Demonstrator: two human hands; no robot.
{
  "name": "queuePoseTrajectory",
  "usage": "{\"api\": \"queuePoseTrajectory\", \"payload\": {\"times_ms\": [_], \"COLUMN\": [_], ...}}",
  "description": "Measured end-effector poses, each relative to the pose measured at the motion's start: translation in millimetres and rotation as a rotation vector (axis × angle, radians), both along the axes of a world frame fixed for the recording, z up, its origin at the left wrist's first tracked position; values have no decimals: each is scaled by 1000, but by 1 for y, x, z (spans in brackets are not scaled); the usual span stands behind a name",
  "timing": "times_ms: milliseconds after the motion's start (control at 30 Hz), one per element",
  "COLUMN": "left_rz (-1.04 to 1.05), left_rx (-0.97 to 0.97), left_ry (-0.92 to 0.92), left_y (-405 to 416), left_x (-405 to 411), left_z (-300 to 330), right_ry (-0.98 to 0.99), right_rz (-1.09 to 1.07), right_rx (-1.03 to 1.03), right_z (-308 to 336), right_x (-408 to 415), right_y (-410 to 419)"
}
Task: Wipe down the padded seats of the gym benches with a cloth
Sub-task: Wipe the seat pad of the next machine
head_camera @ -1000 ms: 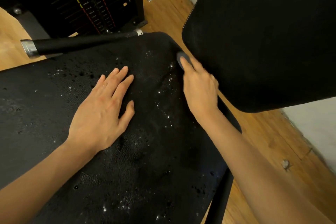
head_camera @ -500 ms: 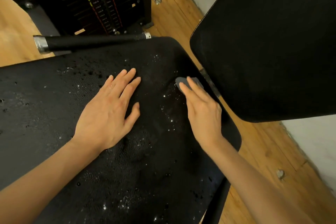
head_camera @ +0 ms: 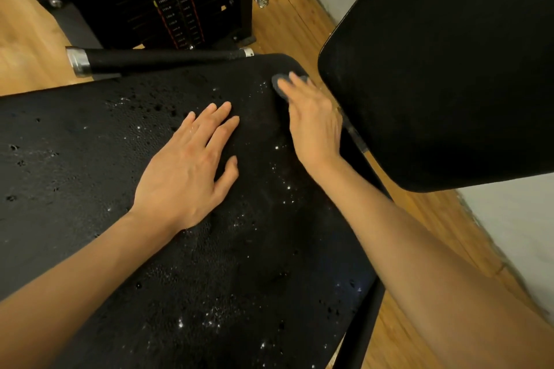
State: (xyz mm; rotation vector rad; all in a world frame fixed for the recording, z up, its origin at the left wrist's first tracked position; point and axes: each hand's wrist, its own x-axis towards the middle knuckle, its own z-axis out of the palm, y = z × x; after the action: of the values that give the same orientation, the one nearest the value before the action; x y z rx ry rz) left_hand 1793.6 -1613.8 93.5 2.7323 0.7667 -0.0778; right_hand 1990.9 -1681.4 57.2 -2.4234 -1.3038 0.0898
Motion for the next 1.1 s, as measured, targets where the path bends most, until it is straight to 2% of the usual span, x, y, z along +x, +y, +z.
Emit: {"api": "queuePoseTrajectory", "payload": {"times_ms": [100,233,367,533,633,667,733,833,900,1000,1033,1100], "left_rz": [-3,-1,0,-3,5,2,3,4,5,7,6,0], "left_rx": [14,17,2,22,29,30,22,27,28,20,21,23], "left_ry": [-3,-6,-21,-14,-14,-14,-3,14,13,9,9,17], "left_y": [0,0,0,0,-1,-1,-1,-1,-1,-1,-1,-2], "left_x": [0,0,0,-1,0,1,1,1,1,1,1,1], "left_z": [0,0,-1,-2,-2,-1,0,3,3,2,1,2], "right_ry": [132,68,-61,-19,32,25,-20,47,84,175,172,147], "right_rz": [-81,-5,-54,-185,-321,-302,-130,110,71,-244,-272,-117], "right_rx": [40,0,-29,-171,-153,-113,-46,-38,-33,-55,-42,-13], "right_z": [1,18,7,1,3,3,4,6,7,5,4,6], "right_x": [-15,-47,-18,17,19,13,-4,-2,15,26,18,-9], "right_y": [-6,-59,-7,63,80,77,56,31,48,89,94,86]}}
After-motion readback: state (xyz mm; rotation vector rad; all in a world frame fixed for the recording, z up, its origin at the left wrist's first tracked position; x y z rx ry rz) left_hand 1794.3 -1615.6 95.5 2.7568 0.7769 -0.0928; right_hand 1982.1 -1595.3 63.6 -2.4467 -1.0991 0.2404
